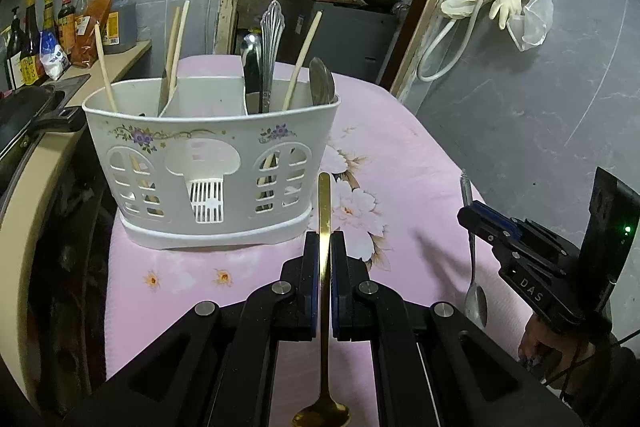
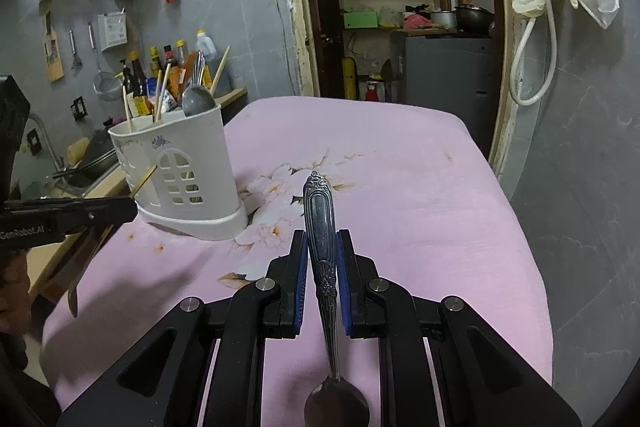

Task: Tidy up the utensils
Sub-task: 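Lift and carry the gold spoon and steel spoon over the white holder with both tools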

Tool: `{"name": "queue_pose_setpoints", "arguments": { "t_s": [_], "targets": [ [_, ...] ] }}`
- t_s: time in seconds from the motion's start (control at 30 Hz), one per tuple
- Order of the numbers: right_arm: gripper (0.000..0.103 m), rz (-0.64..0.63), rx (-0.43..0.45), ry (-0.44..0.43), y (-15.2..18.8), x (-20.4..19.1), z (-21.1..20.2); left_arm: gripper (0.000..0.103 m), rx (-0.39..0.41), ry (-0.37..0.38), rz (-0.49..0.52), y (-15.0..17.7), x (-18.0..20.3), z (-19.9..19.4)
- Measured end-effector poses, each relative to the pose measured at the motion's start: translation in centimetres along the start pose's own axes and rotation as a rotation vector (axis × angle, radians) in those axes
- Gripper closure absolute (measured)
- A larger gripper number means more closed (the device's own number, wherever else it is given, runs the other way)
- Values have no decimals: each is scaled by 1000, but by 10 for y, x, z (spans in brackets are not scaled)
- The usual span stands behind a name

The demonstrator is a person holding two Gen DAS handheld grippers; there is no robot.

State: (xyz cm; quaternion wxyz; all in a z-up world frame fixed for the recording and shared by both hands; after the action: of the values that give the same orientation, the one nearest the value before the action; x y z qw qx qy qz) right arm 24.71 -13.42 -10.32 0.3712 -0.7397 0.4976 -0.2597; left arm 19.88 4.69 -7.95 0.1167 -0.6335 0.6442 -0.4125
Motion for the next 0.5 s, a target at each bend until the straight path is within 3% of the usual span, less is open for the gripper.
{"name": "queue_pose_setpoints", "arguments": {
  "t_s": [0.5],
  "targets": [
    [93, 25, 105, -12, -24, -8, -14, 100, 142, -5, -32, -31, -11, -27]
  ]
}}
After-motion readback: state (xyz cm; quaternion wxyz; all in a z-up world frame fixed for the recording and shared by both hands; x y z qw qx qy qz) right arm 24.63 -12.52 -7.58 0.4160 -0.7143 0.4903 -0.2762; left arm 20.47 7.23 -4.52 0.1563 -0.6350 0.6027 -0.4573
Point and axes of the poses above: each gripper's, at about its wrist camera, not at the fingertips, and z roughly the way its jaws point, x to its right, y to its underside, the point moved 3 cm from there along z, roughly the way its jaws point, and after that the axes turned 10 degrees about y, right-handed, at the moved point
